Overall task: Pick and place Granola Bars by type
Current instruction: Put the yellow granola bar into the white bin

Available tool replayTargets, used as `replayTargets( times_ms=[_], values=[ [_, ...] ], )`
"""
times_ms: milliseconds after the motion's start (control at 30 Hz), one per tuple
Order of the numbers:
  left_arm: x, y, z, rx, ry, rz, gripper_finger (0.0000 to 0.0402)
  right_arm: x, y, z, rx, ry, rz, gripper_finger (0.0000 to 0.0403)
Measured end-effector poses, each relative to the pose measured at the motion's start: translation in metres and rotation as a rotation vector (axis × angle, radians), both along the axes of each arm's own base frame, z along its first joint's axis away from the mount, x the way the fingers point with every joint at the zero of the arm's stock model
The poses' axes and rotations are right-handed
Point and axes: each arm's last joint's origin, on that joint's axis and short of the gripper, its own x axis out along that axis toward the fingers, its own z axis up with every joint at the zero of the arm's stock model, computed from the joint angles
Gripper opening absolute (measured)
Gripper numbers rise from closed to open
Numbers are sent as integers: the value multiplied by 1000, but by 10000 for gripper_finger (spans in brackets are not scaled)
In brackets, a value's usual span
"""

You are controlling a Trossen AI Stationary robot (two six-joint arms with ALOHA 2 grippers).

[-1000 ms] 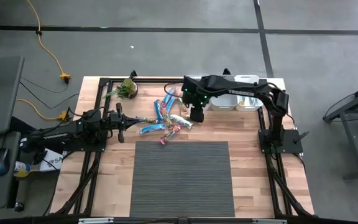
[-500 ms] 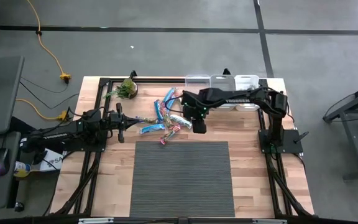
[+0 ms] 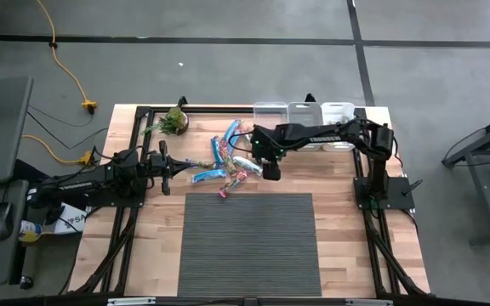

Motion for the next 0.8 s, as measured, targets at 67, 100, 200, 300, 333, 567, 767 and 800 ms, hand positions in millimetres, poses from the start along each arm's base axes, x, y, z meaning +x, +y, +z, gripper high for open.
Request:
replayTargets(
  times_ms=[67, 100, 200, 300, 333, 567, 767, 800],
  values=[
    [0, 0, 0, -1, 1, 0, 1, -1, -1, -2, -5, 1, -5, 255],
    [0, 0, 0, 0, 0, 0, 1, -2, -1, -4, 0, 3, -7, 255],
    [0, 0, 0, 0, 0, 0, 1, -6, -1, -11, 11, 13, -14, 251],
    [0, 0, 0, 0, 1, 0, 1, -10, -2, -17, 10, 18, -22, 248],
    [0, 0, 0, -1, 0, 0, 1, -11, -3, -18, 17, 15, -23, 248],
    [0, 0, 0, 0, 0, 0, 1, -11, -3, -25, 16, -4, -22, 248],
    [0, 0, 0, 0, 1, 0, 1, -8, -5, -34, -3, 4, -30, 247],
    [0, 0, 0, 0, 0, 0, 1, -7, -5, -35, -8, 8, -35, 247]
  ],
)
